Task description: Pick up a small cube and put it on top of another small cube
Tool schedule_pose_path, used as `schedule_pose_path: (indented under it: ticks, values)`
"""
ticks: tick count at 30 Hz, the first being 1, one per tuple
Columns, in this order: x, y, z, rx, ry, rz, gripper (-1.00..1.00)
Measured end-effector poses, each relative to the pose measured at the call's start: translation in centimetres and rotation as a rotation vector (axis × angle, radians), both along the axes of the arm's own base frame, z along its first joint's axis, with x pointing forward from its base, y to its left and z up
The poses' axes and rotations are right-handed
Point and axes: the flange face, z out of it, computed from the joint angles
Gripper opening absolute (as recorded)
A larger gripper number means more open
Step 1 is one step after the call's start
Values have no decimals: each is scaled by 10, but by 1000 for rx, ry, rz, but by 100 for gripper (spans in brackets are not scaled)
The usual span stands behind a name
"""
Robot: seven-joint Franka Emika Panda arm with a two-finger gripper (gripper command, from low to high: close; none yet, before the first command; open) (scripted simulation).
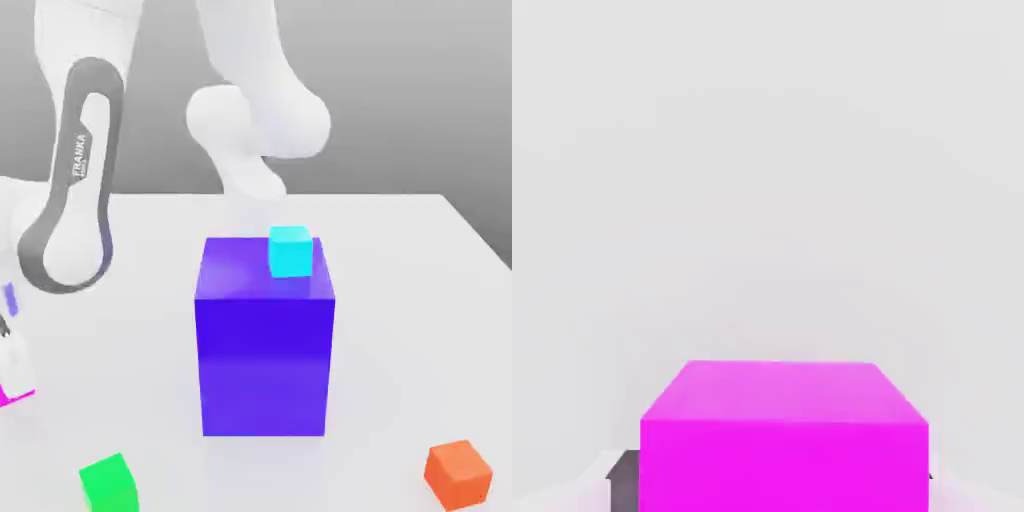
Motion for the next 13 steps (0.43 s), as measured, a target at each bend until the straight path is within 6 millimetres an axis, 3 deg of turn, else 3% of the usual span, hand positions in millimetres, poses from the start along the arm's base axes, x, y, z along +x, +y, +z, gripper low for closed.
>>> schedule_pose_path:
  ticks: [3, 5, 7, 9, 10, 13]
  values:
    - [71, 68, 24, 5, -1, 142, -100]
    - [107, 116, 37, 1, 0, 227, -100]
    - [125, 143, 26, -2, 1, 272, -100]
    - [129, 150, 0, -4, 2, 283, -100]
    - [129, 151, -10, -4, 2, 285, 100]
    - [129, 151, -10, -4, 2, 285, 100]
